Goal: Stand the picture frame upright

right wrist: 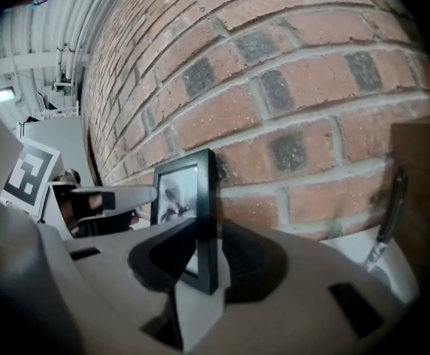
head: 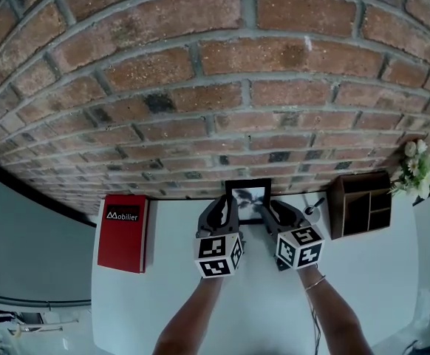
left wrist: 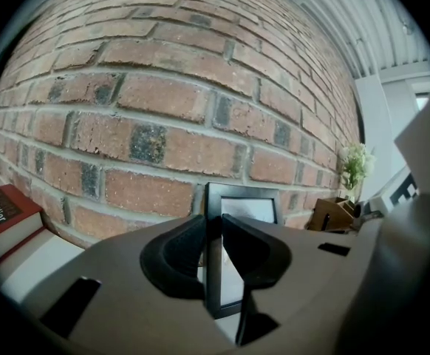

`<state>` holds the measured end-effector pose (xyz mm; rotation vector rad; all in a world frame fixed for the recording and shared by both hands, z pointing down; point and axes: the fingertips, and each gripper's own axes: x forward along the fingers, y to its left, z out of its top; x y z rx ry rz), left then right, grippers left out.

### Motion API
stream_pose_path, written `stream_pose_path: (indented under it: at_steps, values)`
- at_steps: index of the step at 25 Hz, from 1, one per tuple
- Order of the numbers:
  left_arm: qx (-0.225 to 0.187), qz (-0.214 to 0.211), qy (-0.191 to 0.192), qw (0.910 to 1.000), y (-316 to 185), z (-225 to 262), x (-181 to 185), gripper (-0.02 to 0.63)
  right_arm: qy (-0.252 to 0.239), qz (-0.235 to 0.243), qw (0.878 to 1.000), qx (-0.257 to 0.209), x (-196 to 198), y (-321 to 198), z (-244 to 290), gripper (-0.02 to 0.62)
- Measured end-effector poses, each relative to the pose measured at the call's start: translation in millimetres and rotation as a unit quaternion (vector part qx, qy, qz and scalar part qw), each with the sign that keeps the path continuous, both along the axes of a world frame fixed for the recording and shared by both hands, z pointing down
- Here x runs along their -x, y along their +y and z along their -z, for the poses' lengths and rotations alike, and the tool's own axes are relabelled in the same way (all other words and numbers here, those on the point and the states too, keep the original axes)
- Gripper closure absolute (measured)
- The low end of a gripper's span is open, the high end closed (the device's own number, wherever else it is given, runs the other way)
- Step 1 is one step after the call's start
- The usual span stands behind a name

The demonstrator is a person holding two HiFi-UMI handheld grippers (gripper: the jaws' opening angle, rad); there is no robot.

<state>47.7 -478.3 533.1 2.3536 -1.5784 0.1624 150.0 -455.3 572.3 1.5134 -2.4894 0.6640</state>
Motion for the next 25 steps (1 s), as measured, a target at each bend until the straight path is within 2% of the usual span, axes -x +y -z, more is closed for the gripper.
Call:
stream_pose_path:
  at_steps: [10,14,25]
  values:
    - [-0.006,-0.007,-0.004,1.0000,13,17,9,0.535,-0.002,-0.015,1.000,-0.005,-4,15,20,0.499]
    - [-0.003,-0.023,0.001,0.9997,27,27,8,0.537,-0.003,-0.020,1.000,-0.011,-3,29,36,0.499]
    - [-0.014,-0.037,-0.018,0.9991,80,53,18,0.574,0.015,-0.031,0.999,-0.033,2,83,84,0.499]
